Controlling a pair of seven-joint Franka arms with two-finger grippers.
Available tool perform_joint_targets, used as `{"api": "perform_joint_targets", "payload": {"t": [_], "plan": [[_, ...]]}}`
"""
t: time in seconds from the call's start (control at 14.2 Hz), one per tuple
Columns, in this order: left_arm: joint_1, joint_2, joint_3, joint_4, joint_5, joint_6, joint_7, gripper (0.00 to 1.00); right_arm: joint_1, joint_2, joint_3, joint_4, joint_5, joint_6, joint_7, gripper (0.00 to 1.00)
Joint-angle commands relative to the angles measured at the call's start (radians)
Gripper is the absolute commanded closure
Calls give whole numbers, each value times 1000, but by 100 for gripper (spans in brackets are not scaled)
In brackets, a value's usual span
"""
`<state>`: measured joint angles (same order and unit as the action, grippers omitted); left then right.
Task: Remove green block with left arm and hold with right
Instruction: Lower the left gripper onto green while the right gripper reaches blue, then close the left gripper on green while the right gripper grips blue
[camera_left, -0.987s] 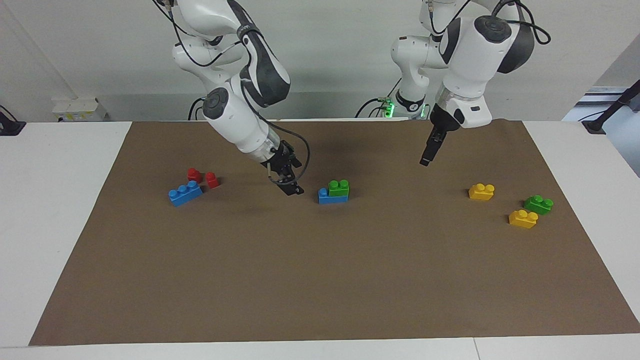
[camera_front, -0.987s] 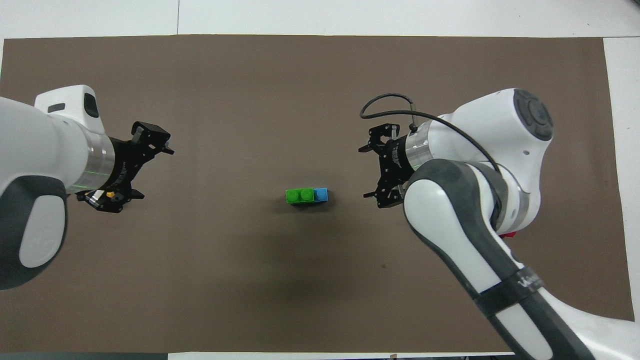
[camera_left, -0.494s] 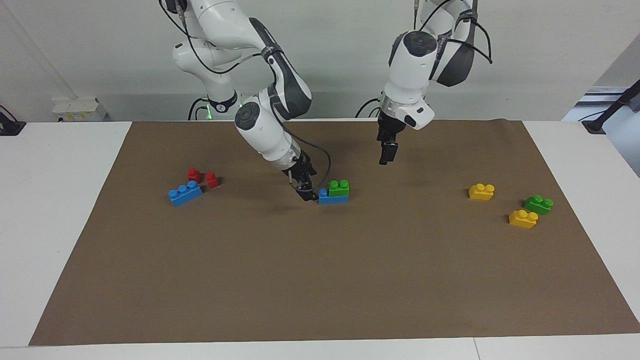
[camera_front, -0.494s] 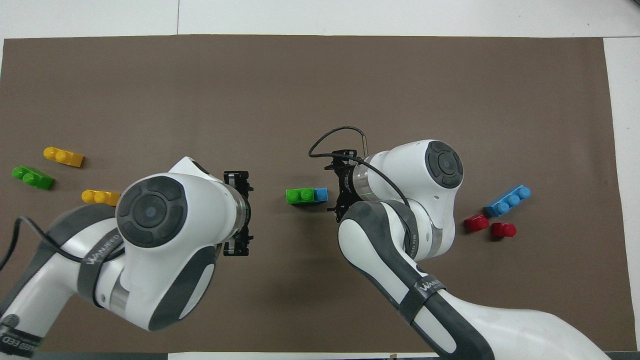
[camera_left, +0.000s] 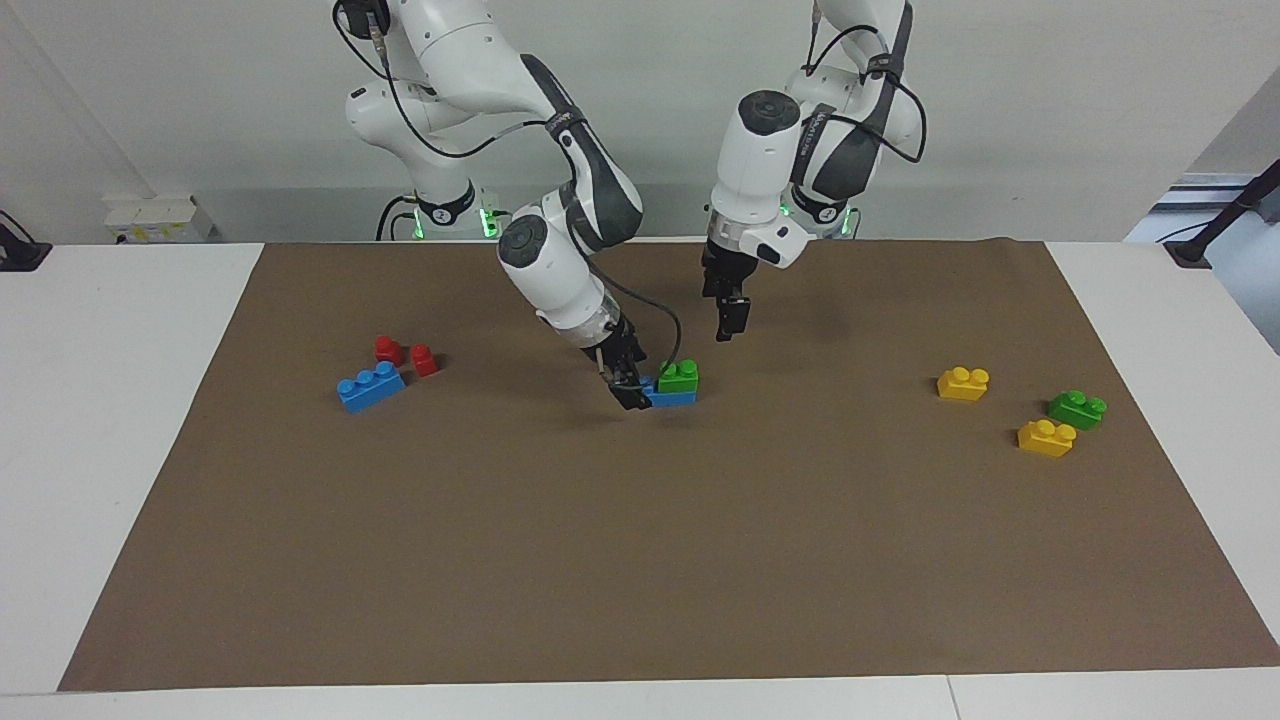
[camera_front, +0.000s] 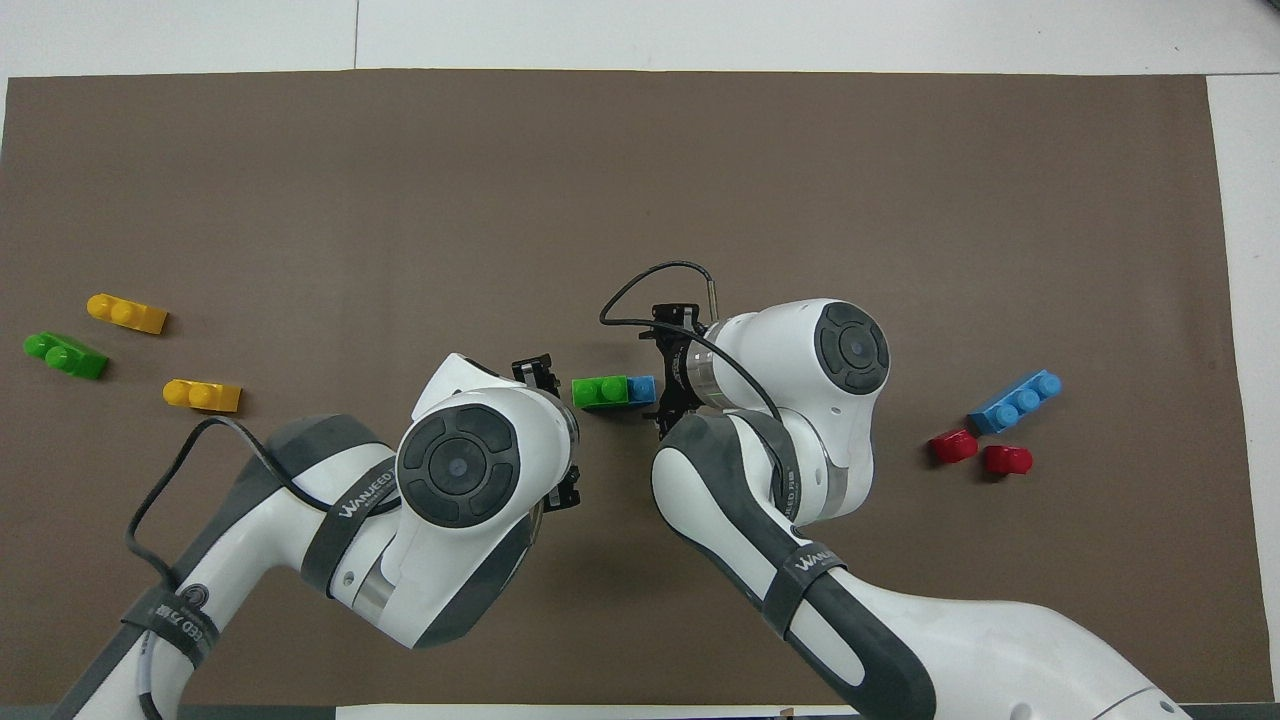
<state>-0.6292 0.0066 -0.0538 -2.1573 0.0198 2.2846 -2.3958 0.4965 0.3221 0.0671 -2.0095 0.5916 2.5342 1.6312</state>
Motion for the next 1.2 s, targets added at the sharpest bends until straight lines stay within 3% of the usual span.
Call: {"api": "perform_joint_targets", "payload": {"t": [0.0,0.21,0.35,0.49,0.63,0.71,0.85,0.92,1.13], "plan": [[-23,55,17,39,49,42,-80,0,17,24,-3,-5,27,47,2,0],[-9,84,18,73,51,64,-85,0,20,44,-1,-6,27,75,1,0],[-9,98,18,71,51,81,-86,0,20,44,-1,-6,25,75,1,6],[-12,111,18,70,51,91,-98,0,20,46,-1,-6,27,75,-1,20],[-20,130,18,71,51,104,-115,0,19,46,-1,-6,27,75,-1,42],[-23,136,18,71,52,114,-123,0,19,46,-1,-6,27,75,-1,54],[-23,162,18,80,89,127,-160,0,17,48,-3,-6,54,77,-7,89],[-23,179,18,86,106,131,-173,0,19,48,-3,-6,62,89,-13,97],[-24,210,18,102,115,134,-178,0,19,49,-3,-6,62,95,-36,100]]}}
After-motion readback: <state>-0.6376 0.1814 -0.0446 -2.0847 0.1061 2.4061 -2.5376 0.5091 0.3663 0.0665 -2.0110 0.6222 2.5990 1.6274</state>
